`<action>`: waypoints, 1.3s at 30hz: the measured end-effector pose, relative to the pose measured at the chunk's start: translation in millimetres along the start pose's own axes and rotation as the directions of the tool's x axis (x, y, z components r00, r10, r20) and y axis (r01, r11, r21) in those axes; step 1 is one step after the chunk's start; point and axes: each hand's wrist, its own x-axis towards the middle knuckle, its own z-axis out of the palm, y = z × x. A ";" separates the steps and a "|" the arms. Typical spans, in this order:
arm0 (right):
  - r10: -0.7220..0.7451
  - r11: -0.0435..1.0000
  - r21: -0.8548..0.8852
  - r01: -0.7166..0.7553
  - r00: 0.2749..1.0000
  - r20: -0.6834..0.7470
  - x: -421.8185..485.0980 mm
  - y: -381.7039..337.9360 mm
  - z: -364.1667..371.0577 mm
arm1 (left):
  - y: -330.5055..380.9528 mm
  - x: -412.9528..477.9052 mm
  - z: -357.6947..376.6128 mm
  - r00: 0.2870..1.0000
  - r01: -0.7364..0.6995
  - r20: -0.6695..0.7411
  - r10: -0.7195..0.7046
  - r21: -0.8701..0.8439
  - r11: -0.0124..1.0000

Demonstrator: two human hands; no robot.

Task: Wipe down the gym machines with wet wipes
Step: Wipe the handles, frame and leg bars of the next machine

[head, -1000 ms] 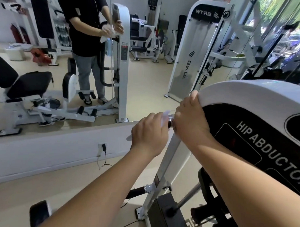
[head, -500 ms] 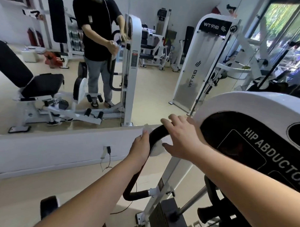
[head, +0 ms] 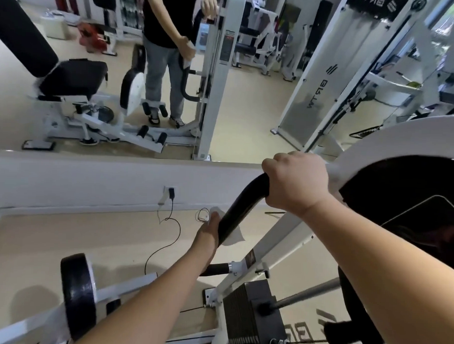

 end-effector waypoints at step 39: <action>0.054 0.998 -0.019 -0.058 0.982 -0.182 0.0 -2.5 12.2 | 90.3 -50.6 37.3 0.894 -0.446 0.053 0.445 0.016 0.895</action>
